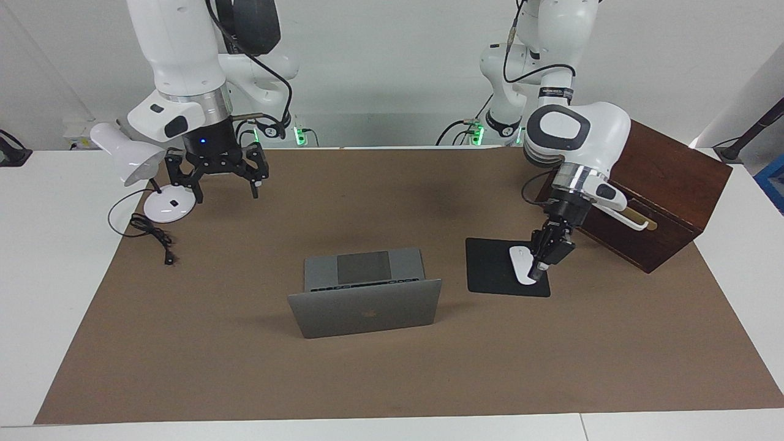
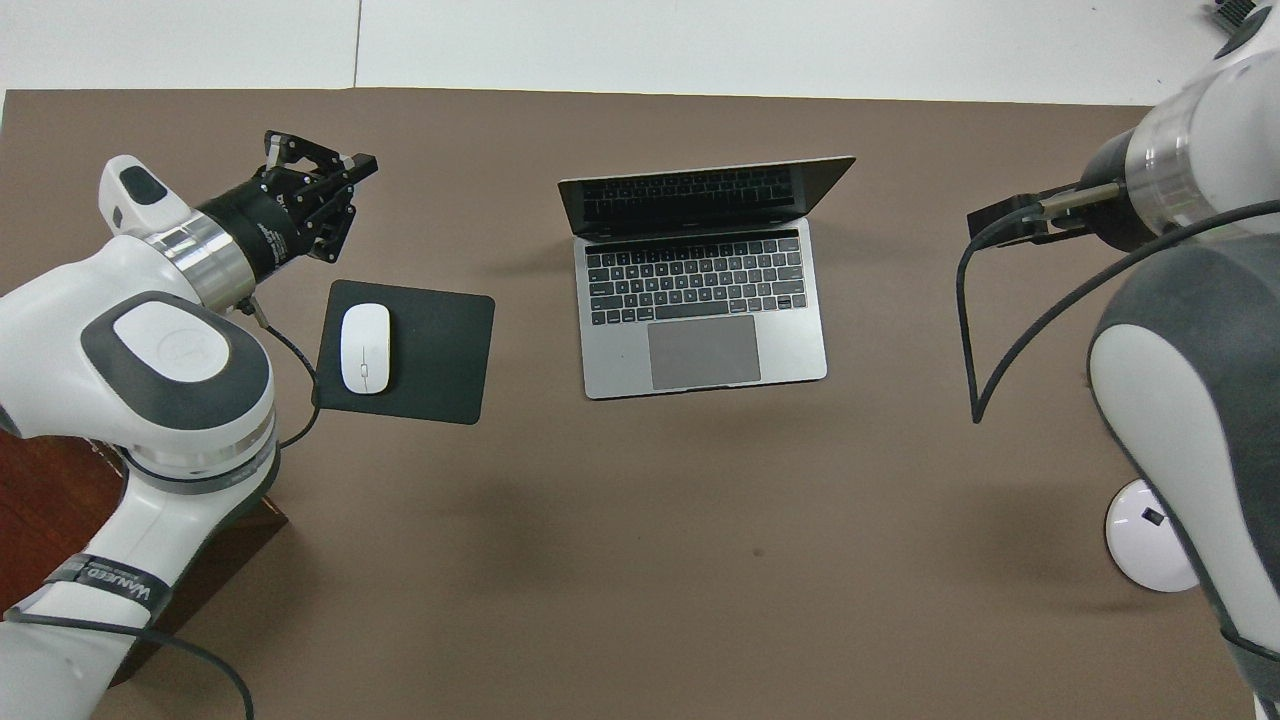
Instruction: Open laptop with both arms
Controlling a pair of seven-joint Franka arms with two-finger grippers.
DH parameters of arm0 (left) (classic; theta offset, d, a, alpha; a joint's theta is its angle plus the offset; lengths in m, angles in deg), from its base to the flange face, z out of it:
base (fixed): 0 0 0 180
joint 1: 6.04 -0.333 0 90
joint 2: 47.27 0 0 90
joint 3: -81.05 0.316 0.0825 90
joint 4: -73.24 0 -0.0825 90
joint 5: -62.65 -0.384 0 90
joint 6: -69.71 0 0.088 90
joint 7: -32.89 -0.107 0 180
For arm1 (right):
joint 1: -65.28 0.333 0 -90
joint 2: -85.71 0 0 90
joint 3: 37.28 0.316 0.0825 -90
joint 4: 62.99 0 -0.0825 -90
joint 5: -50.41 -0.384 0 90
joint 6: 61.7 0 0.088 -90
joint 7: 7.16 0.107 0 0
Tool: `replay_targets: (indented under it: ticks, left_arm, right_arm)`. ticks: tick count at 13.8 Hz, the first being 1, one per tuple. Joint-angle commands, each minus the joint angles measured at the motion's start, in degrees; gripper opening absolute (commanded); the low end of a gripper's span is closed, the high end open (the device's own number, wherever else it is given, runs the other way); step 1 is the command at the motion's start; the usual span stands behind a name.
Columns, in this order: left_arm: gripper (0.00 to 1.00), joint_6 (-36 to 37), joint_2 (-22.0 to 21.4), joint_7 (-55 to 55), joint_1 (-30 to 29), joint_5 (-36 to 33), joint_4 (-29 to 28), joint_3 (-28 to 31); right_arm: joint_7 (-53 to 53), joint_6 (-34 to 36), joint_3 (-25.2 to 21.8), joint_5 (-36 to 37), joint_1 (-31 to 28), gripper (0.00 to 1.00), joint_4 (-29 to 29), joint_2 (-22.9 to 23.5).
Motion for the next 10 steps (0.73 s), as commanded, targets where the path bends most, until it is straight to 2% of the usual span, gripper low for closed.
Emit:
replay_targets:
  ticks: [1, 3, 5, 8, 10]
  left_arm:
    - [0.0, 3.17, 0.56, 0.29, -1.78, -5.56, 1.3, 1.34]
    - [0.0, 5.44, 0.21, 0.29, -1.78, -10.12, 1.3, 3.19]
    - [0.0, 11.05, 0.03, 0.29, -1.69, -16.53, 1.91, 6.96]
    - [0.0, 22.65, 0.55, 3.87, -1.69, -30.23, 7.96, 11.27]
    - [0.0, 27.58, 0.91, 8.19, -1.78, -40.51, 12.18, 11.64]
  right_arm:
    - [2.15, 0.97, 0.39, -2.52, -2.32, 1.0, 1.48, -1.27]
    - [2.76, 1.58, 0.3, -3.13, -3.2, 1.0, 1.39, -1.27]
    - [2.77, 1.67, 0.39, -3.4, -4.08, 1.0, 1.56, -1.62]
    - [3.03, 2.55, 0.39, -3.4, -4.26, 1.0, 1.65, -1.97]
    - [3.64, 3.08, 0.39, -3.4, -4.78, 1.0, 1.91, -2.58]
